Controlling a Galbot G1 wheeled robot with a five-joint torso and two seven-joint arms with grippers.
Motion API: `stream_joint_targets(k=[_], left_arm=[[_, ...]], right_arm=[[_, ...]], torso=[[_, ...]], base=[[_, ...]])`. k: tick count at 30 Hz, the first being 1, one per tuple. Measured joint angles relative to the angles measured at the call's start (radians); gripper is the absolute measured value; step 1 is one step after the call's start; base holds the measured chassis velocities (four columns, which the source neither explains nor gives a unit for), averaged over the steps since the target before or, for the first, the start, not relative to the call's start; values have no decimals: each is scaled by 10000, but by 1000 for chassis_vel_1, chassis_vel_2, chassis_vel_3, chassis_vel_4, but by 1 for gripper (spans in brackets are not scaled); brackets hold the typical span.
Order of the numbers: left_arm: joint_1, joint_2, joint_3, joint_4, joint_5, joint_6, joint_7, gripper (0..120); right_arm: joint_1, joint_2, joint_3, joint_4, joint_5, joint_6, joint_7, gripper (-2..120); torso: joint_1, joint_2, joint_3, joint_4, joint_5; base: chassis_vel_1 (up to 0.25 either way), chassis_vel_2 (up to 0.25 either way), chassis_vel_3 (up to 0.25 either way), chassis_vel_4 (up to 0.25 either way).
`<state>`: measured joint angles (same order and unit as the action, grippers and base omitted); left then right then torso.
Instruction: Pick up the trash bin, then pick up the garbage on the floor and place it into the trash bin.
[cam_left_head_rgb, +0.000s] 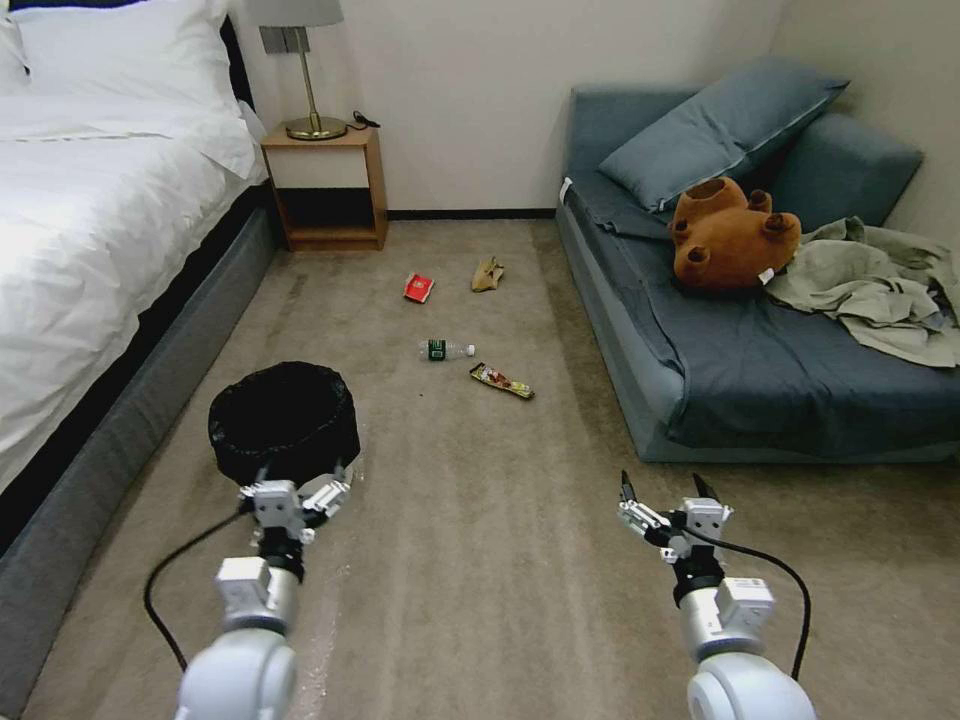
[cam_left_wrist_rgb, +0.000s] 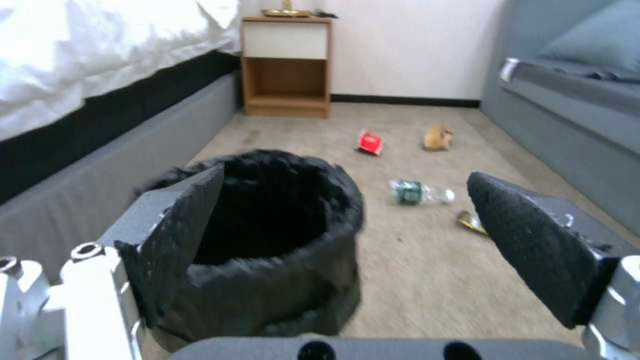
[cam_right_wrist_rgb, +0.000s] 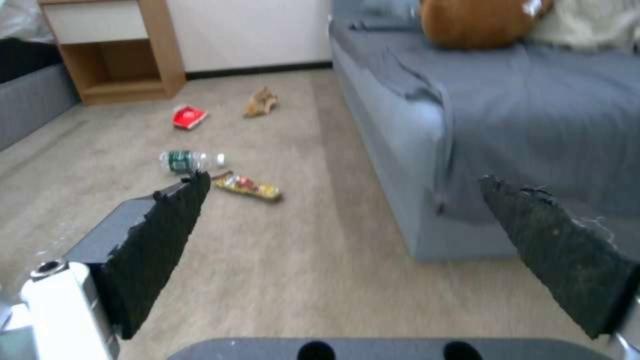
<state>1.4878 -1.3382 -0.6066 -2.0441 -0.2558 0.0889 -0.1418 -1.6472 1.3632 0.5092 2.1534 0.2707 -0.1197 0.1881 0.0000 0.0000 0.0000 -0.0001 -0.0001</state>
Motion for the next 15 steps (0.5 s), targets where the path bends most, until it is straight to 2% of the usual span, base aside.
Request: stream_joint_targets(k=[1, 3, 6, 7, 10, 12, 13, 15], left_arm=[[0, 0, 0, 0, 0, 0, 0, 97], [-181, 464, -166, -132, -740, 262, -414, 97], [-274, 697, -249, -199, -1109, 393, -618, 97], [-409, 1047, -372, -302, -1657, 592, -924, 97], [-497, 1277, -455, -368, -2022, 721, -1129, 96], [-731, 1879, -664, -533, -2963, 1054, -1653, 96], [-731, 1879, -664, -533, -2963, 1054, -1653, 96], [-917, 2358, -839, -669, -3718, 1317, -2070, 96]], right_arm=[[0, 0, 0, 0, 0, 0, 0, 100], [-285, -399, -119, 452, 784, -350, 544, 100], [-430, -590, -177, 672, 1168, -519, 815, 100], [-639, -886, -263, 1008, 1749, -786, 1222, 100], [-784, -1086, -320, 1232, 2132, -957, 1491, 100], [-1029, -1430, -423, 1624, 2817, -1263, 1964, 100], [-1029, -1430, -423, 1624, 2817, -1263, 1964, 100], [-977, -1580, -427, 1582, 3039, -1303, 2062, 100]], torso=[[0, 0, 0, 0, 0], [0, 0, 0, 1, -1], [0, 0, 0, 1, -1], [0, 0, 0, 1, -1], [0, 0, 0, 1, -1], [0, 0, 0, 1, -2], [0, 0, 0, 1, -2], [0, 0, 0, -4, 0]], base=[[0, 0, 0, 0], [0, 0, 0, 0], [0, 0, 0, 0], [0, 0, 0, 0], [0, 0, 0, 0], [0, 0, 0, 0], [0, 0, 0, 0], [0, 0, 0, 0]])
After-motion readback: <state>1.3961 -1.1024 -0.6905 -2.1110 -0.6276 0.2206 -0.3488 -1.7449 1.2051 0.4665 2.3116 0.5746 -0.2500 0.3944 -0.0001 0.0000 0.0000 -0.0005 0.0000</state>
